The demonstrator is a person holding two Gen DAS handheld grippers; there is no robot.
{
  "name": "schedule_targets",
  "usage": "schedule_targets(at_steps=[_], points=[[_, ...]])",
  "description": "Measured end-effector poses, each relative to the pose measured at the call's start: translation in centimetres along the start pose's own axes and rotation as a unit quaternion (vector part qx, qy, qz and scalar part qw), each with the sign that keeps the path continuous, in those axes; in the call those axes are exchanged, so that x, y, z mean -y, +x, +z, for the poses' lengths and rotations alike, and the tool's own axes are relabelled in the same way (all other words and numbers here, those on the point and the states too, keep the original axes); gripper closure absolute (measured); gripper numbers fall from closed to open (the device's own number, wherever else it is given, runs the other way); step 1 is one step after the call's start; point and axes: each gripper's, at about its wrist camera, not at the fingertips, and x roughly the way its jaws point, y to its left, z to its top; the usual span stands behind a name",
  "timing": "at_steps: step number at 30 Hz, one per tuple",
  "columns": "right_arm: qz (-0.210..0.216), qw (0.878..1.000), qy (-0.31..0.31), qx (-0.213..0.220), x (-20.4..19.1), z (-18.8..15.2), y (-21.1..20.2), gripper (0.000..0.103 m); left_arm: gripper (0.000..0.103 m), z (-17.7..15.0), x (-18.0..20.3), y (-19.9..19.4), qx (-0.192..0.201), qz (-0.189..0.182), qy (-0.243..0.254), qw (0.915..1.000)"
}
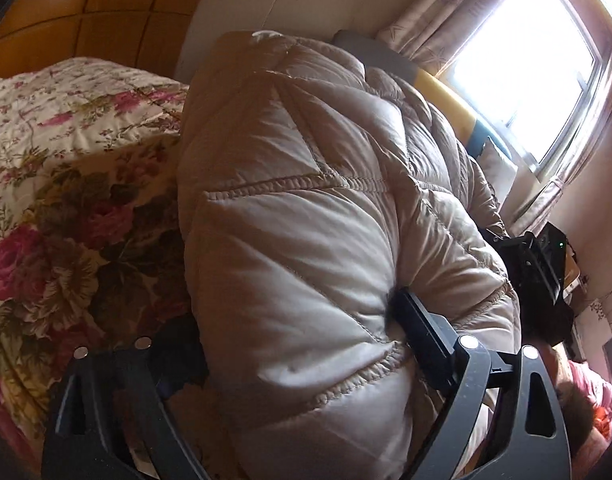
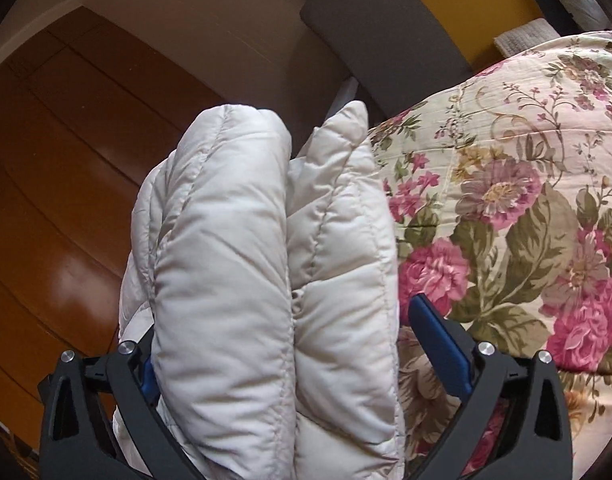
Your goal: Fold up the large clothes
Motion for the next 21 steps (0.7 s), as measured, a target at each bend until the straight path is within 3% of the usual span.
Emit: schedule_targets(at_steps=[4, 7, 9, 11, 16, 19, 21], points=[[-0.075, 0.997, -0.028, 0.021, -0.6, 0.3, -4.1, 0.002, 0.013, -0.4, 1.1, -0.4, 0.012, 0.017, 0.020, 0.9996], [-0.152, 0.980, -0.085, 0.094, -4.3, 0.0, -8.1, 0.002, 0.012, -0.4, 0.8, -0.4, 0.015, 0.020, 0.005, 0.9997], [-0.172, 0.967, -0.127, 0.142, -6.8, 0.3, -10.3, 0.002, 0.011, -0.3, 0.9, -0.5, 0.015, 0.025, 0.003, 0.9996], [-0.167, 0.958, -0.171, 0.156, -9.9, 0.3, -9.8, 0.002, 0.011, -0.1, 1.1, -0.5, 0.015, 0.036, 0.009, 0.9992], [-0.172, 0.937, -0.286, 0.106, -15.6, 0.5, -3.6, 0.002, 0.007, 0.2, 1.9, -0.6, 0.008, 0.057, 0.013, 0.9983], [-0.150, 0.940, -0.303, 0.051, -16.0, 1.4, 1.0, 0.002, 0.003, 0.5, 2.2, -0.3, 0.004, 0.070, 0.025, 0.9972], [-0.187, 0.933, -0.308, 0.005, -16.4, 1.9, 4.1, 0.002, 0.003, 0.7, 2.1, 0.1, 0.004, 0.072, 0.033, 0.9969]])
